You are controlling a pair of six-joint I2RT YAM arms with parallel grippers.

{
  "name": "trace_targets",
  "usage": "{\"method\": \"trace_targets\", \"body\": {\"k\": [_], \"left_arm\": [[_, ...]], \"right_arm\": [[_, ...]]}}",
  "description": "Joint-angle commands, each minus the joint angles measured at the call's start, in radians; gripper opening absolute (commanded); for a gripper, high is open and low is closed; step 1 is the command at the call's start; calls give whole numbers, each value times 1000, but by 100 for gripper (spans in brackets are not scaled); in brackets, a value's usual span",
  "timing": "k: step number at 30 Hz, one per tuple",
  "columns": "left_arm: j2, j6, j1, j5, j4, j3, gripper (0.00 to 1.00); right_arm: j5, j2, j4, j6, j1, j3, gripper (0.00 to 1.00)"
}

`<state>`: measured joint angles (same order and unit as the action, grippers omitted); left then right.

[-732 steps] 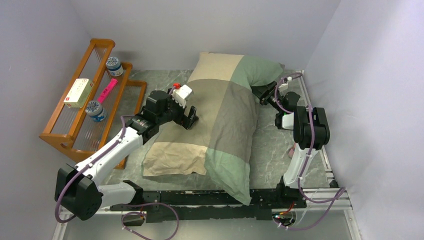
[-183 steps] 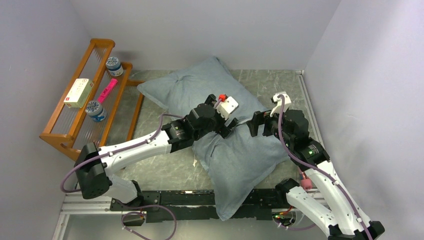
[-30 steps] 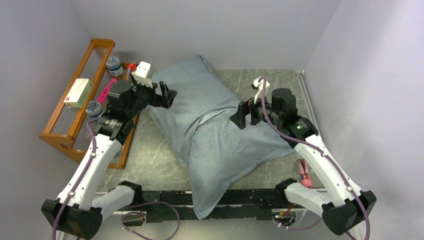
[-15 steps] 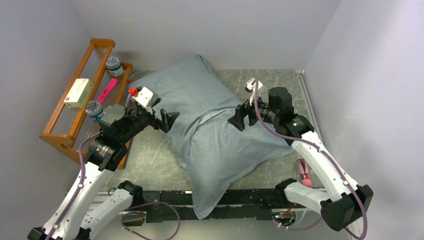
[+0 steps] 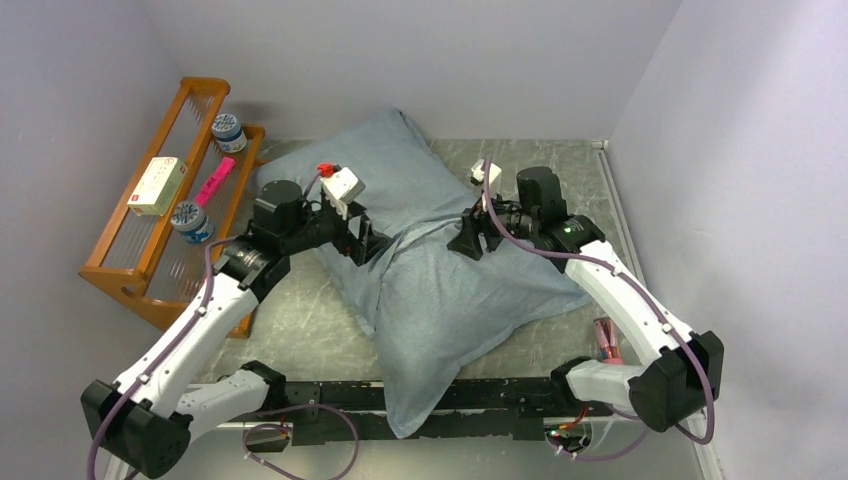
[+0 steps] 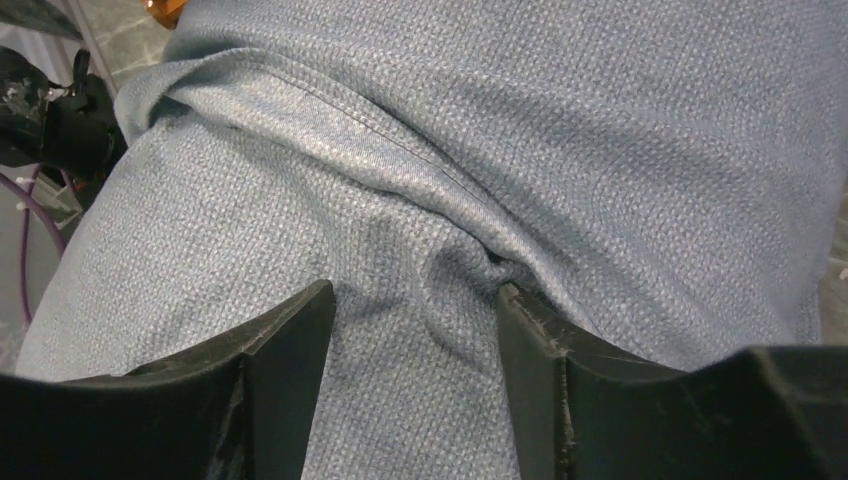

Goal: Remove the pillowcase from the pillow
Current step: Remove the pillow from the pillowcase.

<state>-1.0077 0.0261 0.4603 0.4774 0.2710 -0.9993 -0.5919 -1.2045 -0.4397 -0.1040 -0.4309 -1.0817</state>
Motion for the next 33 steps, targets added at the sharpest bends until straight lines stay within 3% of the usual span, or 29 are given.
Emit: {"method": "trace_targets", "body": {"k": [1, 2, 8, 9, 19, 23, 27, 33], "left_arm": [[-36, 18, 55, 53, -108, -39, 96], [-45, 22, 67, 44, -116, -39, 96], [-109, 72, 113, -48, -88, -81, 96], [-123, 75, 118, -59, -86, -89, 95], [-227, 72, 178, -85, -73, -171, 95], [-246, 97, 201, -129, -54, -188, 96], [-246, 111, 204, -163, -38, -199, 96], [-233, 115, 204, -164, -51, -183, 96]], "right_arm": [[-83, -4, 11, -13, -3, -39, 57], [-80, -1, 3, -17, -3, -37, 53], [-53, 47, -61, -59, -6, -9, 0], [-54, 57, -73, -66, -5, -3, 0], [-79, 167, -81, -16, -6, 99, 0], [-23, 210, -62, -9, -5, 104, 1], [37, 197, -48, -39, -5, 60, 29], [45, 128, 17, -53, -6, 13, 44]]}}
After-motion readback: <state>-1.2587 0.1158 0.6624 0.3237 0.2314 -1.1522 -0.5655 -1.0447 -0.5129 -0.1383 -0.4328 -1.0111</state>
